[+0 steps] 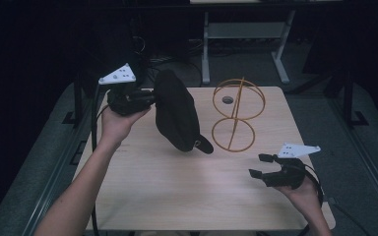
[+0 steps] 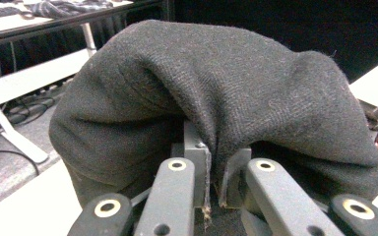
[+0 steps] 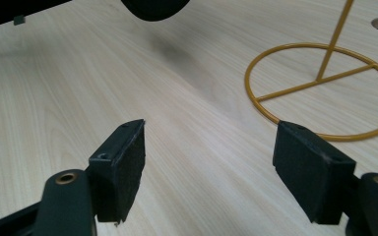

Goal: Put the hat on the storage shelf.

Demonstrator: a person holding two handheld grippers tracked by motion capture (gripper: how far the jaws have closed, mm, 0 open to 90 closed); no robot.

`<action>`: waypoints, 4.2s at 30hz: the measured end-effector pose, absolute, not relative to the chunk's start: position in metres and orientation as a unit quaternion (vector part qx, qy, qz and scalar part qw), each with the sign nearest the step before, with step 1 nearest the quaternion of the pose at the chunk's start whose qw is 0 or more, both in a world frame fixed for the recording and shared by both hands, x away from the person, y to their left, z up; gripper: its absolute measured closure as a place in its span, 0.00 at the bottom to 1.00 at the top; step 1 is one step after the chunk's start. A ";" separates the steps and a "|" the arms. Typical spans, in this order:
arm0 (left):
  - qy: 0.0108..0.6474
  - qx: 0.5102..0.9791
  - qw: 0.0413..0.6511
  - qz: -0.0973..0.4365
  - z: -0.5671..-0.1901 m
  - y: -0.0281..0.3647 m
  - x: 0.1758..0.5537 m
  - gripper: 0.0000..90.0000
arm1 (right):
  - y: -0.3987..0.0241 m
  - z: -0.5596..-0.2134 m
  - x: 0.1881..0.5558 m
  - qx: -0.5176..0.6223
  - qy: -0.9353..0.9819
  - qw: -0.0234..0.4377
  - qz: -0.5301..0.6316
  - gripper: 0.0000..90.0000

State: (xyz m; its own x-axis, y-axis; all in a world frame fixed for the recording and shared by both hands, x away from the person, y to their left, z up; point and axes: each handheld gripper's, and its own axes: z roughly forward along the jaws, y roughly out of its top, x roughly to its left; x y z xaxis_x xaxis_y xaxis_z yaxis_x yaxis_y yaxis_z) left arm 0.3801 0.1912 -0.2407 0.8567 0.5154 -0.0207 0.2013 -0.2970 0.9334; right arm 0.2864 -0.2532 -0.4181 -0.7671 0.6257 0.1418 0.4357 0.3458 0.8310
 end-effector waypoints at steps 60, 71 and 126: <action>0.182 0.823 0.527 0.110 -0.174 0.057 0.468 0.94 | -0.301 -0.416 0.282 0.372 0.776 0.146 0.487 0.30; 0.177 0.846 0.493 0.094 -0.187 0.022 0.479 0.94 | -0.302 -0.417 0.283 0.374 0.775 0.145 0.487 0.30; 0.190 0.870 0.449 0.071 -0.215 0.031 0.452 0.51 | -0.294 -0.424 0.281 0.387 0.777 0.163 0.469 0.28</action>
State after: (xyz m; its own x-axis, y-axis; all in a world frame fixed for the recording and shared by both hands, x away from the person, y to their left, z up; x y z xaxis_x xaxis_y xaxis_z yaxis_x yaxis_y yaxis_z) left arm 0.4520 0.0308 -0.2154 0.9175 0.3949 -0.0464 0.2670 -0.5253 0.8080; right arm 0.2807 -0.2944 -0.4244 -0.6473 0.7544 0.1092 0.4485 0.2611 0.8548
